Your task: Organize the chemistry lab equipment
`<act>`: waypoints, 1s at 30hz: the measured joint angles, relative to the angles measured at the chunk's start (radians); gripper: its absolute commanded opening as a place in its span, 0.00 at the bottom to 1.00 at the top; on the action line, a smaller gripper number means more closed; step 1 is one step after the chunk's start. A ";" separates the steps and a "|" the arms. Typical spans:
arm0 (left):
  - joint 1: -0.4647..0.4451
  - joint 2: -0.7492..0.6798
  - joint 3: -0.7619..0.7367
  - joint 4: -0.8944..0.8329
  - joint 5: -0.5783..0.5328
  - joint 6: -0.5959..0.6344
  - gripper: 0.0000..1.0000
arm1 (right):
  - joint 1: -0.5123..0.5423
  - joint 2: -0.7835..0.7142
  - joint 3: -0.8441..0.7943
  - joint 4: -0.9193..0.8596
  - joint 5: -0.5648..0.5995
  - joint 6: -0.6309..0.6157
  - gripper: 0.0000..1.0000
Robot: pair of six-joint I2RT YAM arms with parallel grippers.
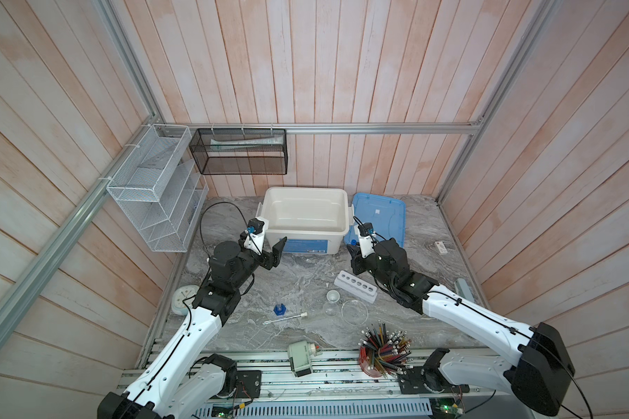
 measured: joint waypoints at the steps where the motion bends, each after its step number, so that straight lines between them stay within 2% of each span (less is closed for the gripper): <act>1: 0.004 -0.005 -0.002 0.001 -0.010 -0.008 0.82 | -0.001 0.000 -0.009 0.012 0.008 0.004 0.19; 8: 0.021 -0.016 -0.014 0.004 -0.034 -0.036 0.82 | -0.003 0.011 -0.075 0.084 0.024 0.039 0.18; 30: 0.036 -0.005 -0.014 0.005 -0.035 -0.036 0.82 | -0.003 0.064 -0.120 0.178 0.014 0.080 0.18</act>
